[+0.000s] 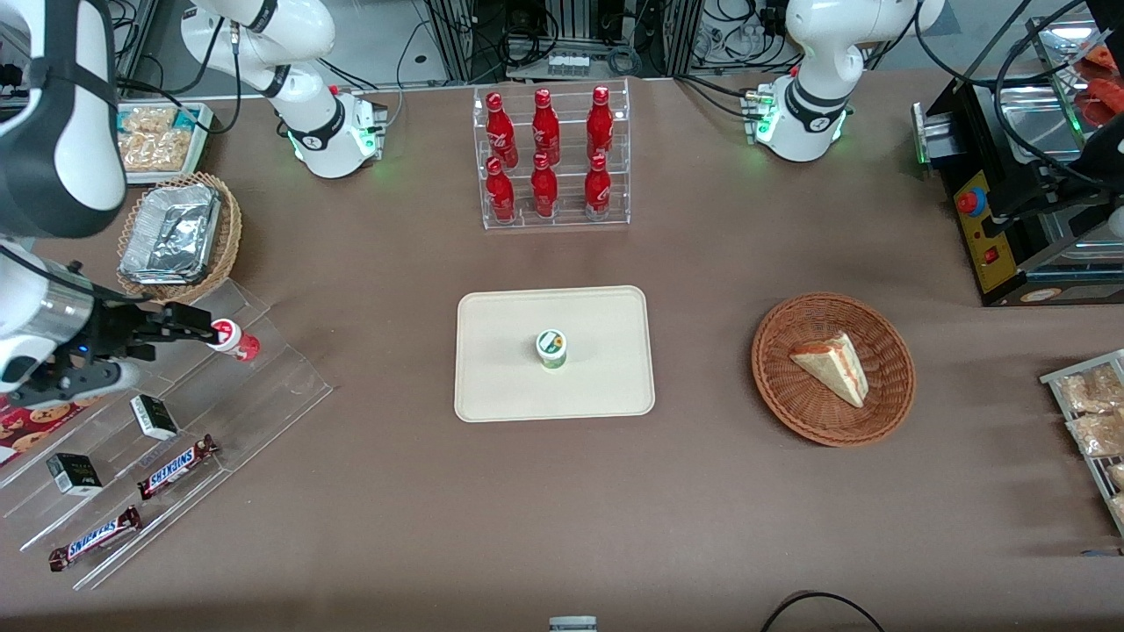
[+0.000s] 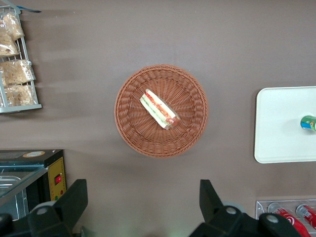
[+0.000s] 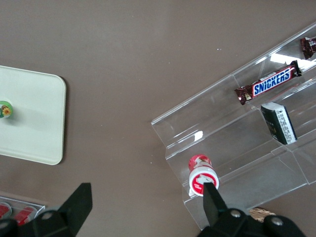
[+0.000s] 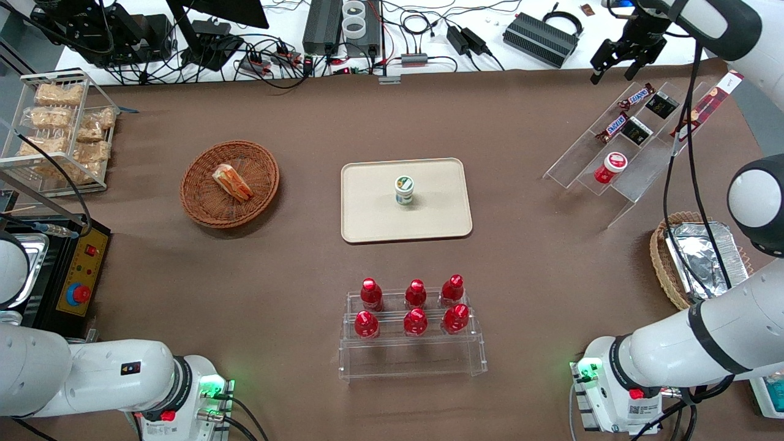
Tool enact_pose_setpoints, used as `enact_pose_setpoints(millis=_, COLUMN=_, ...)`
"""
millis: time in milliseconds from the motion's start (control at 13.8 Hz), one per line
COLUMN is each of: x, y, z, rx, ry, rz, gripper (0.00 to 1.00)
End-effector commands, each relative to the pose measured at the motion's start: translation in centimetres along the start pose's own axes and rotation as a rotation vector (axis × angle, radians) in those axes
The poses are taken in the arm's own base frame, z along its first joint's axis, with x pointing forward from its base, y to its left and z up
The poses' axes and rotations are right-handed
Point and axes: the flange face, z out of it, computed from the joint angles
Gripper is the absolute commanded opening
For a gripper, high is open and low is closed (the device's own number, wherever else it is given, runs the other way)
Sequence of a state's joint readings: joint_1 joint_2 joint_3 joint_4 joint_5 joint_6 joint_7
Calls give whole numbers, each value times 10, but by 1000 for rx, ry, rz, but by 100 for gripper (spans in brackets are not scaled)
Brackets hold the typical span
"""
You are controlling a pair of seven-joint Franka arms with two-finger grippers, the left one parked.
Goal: Place green gum on tray
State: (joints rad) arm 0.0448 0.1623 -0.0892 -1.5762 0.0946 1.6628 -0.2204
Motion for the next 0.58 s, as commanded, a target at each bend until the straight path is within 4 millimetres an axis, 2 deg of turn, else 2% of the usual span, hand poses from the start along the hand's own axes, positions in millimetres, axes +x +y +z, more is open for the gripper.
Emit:
enact_pose_setpoints(millis=0, x=-15, y=6, z=-10, rx=-52, ry=12, rz=-9, gripper=100)
enact_pose_setpoints(millis=217, x=-33, y=23, z=-26, rx=-61, ry=-18, rz=20, gripper=100)
enact_pose_setpoints(millis=507, x=-44, y=24, z=-33, rx=-76, ry=-52, rz=34, gripper=100)
